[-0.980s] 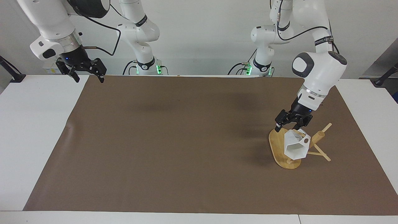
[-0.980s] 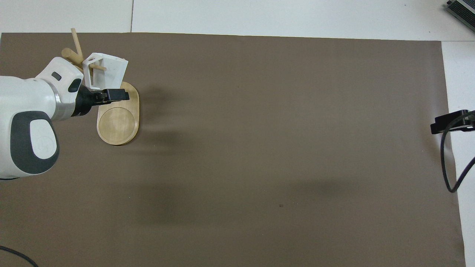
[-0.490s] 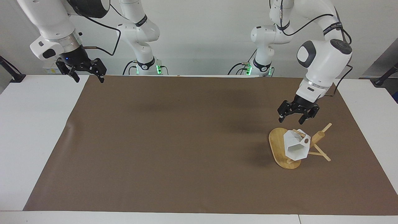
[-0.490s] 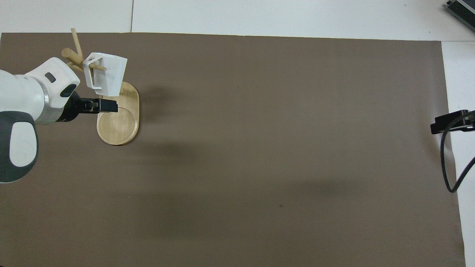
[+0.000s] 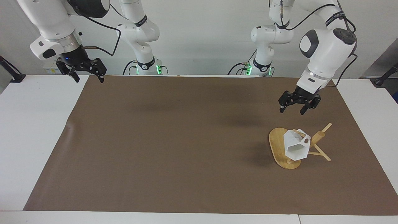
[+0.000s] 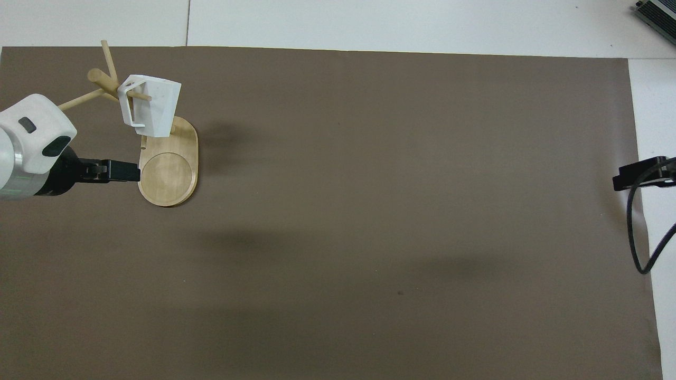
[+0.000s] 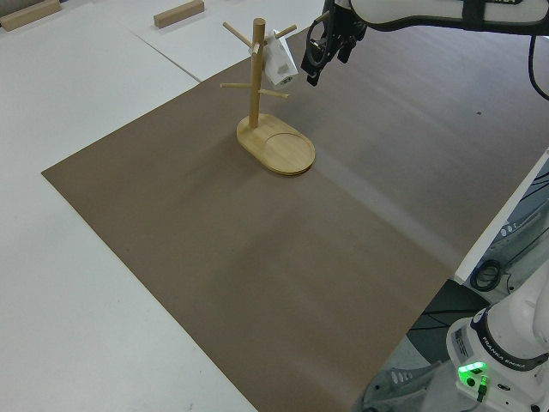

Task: Hang cup on rack
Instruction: 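Open the left gripper and pull it back from the cup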

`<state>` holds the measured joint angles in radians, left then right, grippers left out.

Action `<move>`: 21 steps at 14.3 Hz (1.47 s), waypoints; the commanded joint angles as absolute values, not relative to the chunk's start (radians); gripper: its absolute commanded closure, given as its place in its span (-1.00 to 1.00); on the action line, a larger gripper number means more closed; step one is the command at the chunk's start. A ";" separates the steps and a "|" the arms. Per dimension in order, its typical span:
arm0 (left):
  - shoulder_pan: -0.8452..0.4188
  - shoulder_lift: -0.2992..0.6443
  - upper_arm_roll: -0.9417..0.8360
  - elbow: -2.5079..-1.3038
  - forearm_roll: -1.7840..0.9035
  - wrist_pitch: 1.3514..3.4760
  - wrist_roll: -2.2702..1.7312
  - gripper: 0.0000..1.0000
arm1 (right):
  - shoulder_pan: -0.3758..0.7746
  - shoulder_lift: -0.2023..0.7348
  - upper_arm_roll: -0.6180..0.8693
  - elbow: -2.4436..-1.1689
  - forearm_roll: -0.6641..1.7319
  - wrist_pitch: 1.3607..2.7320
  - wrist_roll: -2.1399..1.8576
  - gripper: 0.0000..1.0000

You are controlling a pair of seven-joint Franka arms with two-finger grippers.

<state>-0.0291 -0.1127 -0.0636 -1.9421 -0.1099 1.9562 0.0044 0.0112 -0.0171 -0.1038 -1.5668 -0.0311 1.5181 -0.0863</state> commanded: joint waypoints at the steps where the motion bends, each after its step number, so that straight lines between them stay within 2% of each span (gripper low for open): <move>1: -0.017 -0.127 -0.069 -1.939 -0.086 1.933 0.012 -1.00 | 0.008 -0.028 -0.103 -1.572 -0.015 1.506 -0.094 -1.00; 3: -0.026 -0.120 -0.072 -1.913 -0.030 1.896 0.040 -1.00 | 0.008 -0.028 -0.103 -1.572 -0.014 1.506 -0.095 -1.00; 12: -0.032 -0.003 -0.078 -1.625 0.020 1.661 0.077 -1.00 | 0.008 -0.028 -0.103 -1.572 -0.015 1.506 -0.094 -1.00; 15: -0.031 -0.024 -0.077 -1.686 0.014 1.690 0.078 -1.00 | 0.008 -0.028 -0.103 -1.572 -0.015 1.506 -0.095 -1.00; 21: -0.009 -0.034 -0.069 -1.692 0.014 1.686 0.071 -1.00 | 0.008 -0.028 -0.103 -1.572 -0.014 1.506 -0.095 -1.00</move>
